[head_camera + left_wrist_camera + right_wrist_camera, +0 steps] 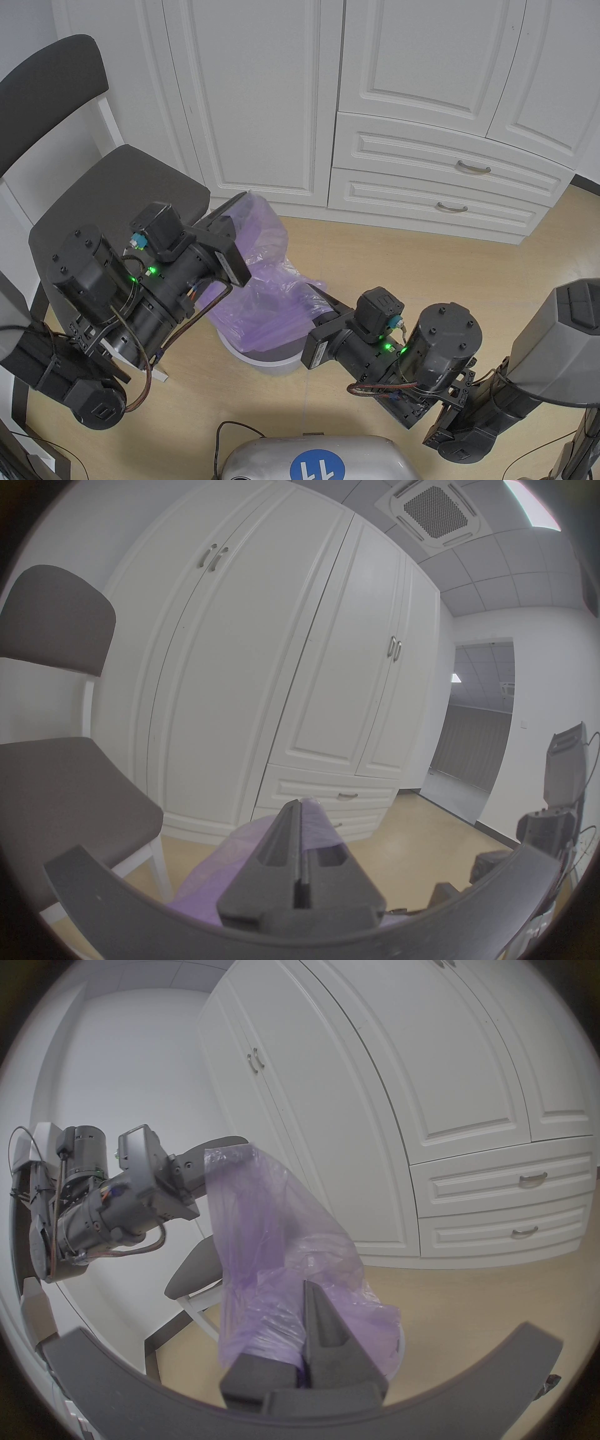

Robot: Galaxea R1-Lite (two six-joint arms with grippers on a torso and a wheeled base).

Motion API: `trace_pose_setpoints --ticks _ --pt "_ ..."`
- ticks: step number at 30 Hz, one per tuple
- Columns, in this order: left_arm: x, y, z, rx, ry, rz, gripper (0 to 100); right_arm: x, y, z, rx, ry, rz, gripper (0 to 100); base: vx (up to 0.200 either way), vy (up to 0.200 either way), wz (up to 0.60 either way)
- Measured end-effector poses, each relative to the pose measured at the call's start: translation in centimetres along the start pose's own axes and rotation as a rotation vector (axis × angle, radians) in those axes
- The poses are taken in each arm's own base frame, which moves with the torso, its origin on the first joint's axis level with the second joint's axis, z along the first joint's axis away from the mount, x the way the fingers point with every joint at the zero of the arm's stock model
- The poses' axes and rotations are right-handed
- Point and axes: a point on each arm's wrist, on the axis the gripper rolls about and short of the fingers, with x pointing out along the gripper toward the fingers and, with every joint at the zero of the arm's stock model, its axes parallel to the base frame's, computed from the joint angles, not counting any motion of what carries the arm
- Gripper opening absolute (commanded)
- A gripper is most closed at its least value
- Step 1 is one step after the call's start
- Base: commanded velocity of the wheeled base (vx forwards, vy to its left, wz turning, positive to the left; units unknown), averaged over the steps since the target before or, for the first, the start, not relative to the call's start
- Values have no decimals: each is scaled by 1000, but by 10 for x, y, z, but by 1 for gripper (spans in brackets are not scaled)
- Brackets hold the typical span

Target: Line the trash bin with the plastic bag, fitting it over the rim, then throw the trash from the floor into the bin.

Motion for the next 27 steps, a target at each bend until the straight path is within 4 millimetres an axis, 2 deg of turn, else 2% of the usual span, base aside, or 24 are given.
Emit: trace_pose_setpoints --ticks 8,13,19,27 --pt "-25 -2 -4 4 86 2 0 16 2 -5 33 -31 -52 0 0 0 0" --pt "-28 -3 -4 3 97 -3 0 20 0 -8 44 -32 -65 0 0 0 0" --pt "-28 -2 -10 3 116 -4 0 22 -5 -20 37 57 -88 0 0 0 0" --pt "-26 -9 -28 -2 176 -23 0 22 -10 -29 34 137 -110 0 0 0 0"
